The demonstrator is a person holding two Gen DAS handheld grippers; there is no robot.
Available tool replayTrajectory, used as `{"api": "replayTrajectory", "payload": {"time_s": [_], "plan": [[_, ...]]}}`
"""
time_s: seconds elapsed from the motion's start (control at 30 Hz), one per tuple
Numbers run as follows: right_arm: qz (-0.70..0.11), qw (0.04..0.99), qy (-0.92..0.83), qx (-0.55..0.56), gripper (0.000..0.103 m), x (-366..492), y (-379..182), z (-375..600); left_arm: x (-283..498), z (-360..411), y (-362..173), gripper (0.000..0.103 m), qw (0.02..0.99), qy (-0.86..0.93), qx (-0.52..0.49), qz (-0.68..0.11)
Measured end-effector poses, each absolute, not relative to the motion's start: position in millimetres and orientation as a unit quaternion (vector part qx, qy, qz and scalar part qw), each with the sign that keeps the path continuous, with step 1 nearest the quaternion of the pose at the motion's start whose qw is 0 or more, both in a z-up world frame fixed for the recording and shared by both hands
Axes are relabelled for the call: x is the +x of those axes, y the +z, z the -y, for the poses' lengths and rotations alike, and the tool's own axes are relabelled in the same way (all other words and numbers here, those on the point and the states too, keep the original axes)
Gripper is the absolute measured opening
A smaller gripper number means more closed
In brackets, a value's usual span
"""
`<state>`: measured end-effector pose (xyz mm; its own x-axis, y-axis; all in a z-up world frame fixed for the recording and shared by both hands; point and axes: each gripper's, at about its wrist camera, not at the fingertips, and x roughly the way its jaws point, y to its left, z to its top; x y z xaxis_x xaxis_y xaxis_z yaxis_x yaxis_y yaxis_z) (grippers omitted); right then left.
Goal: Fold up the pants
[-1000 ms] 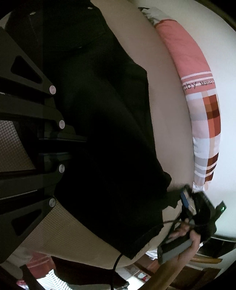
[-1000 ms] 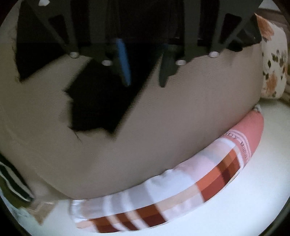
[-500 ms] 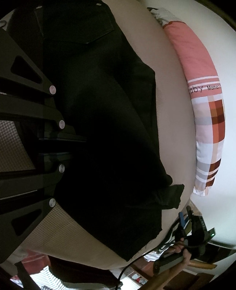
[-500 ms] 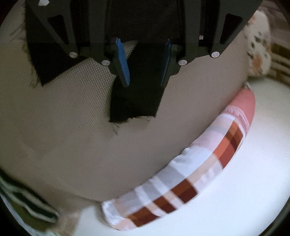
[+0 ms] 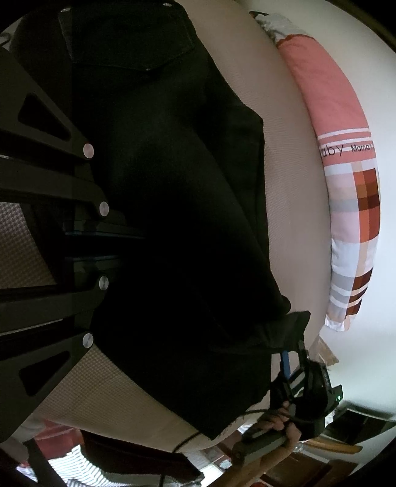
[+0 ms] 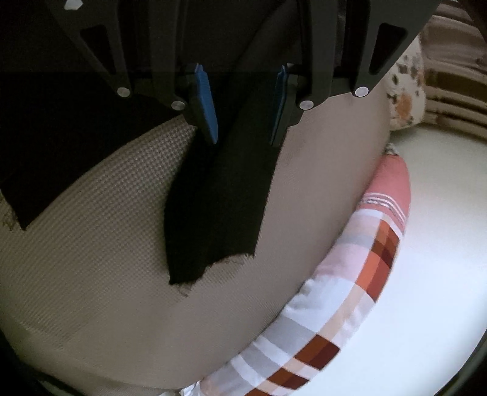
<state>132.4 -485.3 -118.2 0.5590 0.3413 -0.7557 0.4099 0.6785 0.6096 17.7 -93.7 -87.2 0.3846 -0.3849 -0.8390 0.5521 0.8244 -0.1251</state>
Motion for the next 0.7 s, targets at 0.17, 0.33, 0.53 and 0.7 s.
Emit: {"api": "replayTrajectory", "payload": {"time_s": [0.17, 0.33, 0.53, 0.7], "plan": [[-0.455, 0.794, -0.039, 0.402, 0.028, 149, -121, 495, 19, 94, -87, 0.009, 0.827, -0.283, 0.087, -0.477], [-0.437, 0.795, -0.061, 0.417, 0.018, 167, -122, 515, 19, 94, -89, 0.009, 0.827, -0.284, 0.085, -0.478], [-0.418, 0.812, -0.06, 0.402, 0.004, 164, -102, 522, 20, 94, -89, 0.009, 0.827, -0.284, 0.091, -0.477], [-0.398, 0.853, -0.088, 0.327, 0.003, 110, -56, 521, 14, 99, -87, 0.009, 0.832, -0.28, 0.12, -0.463]]}}
